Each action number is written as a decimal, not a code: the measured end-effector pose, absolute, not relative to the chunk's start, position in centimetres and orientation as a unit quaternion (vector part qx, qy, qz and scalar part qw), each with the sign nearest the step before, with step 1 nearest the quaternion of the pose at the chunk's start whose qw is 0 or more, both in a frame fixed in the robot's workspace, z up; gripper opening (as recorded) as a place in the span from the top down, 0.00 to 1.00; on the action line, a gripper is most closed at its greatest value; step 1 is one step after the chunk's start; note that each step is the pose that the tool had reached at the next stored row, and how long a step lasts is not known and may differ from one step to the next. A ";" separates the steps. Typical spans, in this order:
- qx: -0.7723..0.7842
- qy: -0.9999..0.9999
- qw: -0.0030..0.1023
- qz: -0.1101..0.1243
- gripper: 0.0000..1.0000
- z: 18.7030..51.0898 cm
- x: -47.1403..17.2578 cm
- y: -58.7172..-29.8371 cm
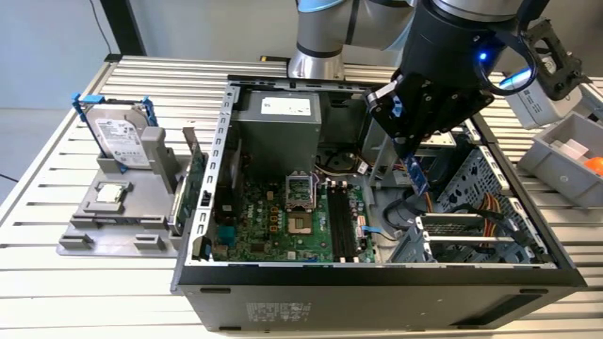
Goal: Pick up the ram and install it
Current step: 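Insert the ram into the slot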
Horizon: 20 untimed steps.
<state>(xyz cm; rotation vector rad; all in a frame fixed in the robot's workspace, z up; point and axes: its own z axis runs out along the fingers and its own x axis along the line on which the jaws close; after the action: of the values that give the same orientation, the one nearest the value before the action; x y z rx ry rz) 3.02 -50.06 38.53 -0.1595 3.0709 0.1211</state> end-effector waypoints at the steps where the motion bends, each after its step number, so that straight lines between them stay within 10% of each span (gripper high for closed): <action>1: -0.050 0.997 0.032 0.039 1.00 38.5 3.0 -50.0; 20: -0.018 0.999 0.033 0.038 1.00 38.4 3.0 -49.4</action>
<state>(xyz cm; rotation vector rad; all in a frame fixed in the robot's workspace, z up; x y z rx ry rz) 3.01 -49.41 38.40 -0.0563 3.0721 0.1174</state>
